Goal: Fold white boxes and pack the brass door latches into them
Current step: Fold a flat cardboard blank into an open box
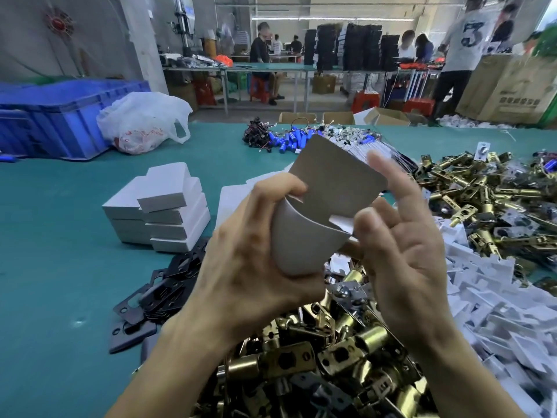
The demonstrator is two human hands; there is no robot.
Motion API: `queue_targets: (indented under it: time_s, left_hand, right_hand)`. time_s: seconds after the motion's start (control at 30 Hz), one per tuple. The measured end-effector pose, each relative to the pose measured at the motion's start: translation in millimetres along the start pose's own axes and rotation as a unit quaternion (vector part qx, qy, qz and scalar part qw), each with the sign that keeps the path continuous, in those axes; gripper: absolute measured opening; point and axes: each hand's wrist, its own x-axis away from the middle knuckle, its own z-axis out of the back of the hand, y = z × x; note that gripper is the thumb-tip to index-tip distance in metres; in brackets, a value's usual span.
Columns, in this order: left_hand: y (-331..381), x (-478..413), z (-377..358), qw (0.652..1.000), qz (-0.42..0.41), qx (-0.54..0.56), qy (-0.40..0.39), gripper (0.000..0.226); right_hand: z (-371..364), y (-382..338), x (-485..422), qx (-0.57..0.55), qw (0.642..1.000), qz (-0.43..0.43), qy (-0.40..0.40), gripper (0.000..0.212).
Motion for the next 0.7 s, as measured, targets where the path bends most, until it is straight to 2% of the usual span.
queue_targets:
  time_s: [0.07, 0.13, 0.23, 0.3, 0.37, 0.6, 0.7]
  left_hand:
    - [-1.5, 0.9, 1.0, 1.0, 0.005, 0.007, -0.019, 0.088]
    - [-2.4, 1.3, 1.8, 0.999, 0.02, 0.004, -0.041, 0.086]
    - [0.2, 1.6, 4.9, 0.995, 0.025, 0.004, -0.094, 0.086]
    - [0.5, 1.4, 5.0, 0.992, 0.043, 0.005, -0.117, 0.09]
    - [-0.1, 1.9, 4.2, 0.99, 0.062, 0.005, -0.125, 0.093]
    - [-9.6, 4.3, -0.8, 0.987, 0.104, 0.032, -0.115, 0.092]
    - [-12.2, 5.3, -3.0, 0.986, 0.112, 0.035, -0.116, 0.09]
  right_hand:
    - [2.2, -2.0, -3.6, 0.012, 0.999, -0.026, 0.014, 0.02]
    - [2.0, -0.8, -4.3, 0.024, 0.997, -0.047, 0.056, 0.016]
    - [0.3, 1.4, -3.6, 0.07, 0.993, -0.036, 0.083, 0.037]
    - [2.8, 2.1, -4.0, 0.105, 0.991, -0.018, 0.075, 0.046]
    - [5.2, 2.4, -4.8, 0.115, 0.991, -0.013, 0.064, 0.044]
    - [10.9, -1.2, -4.2, 0.095, 0.989, -0.107, -0.022, 0.022]
    - [7.2, -1.9, -4.5, 0.092, 0.989, -0.117, -0.016, 0.011]
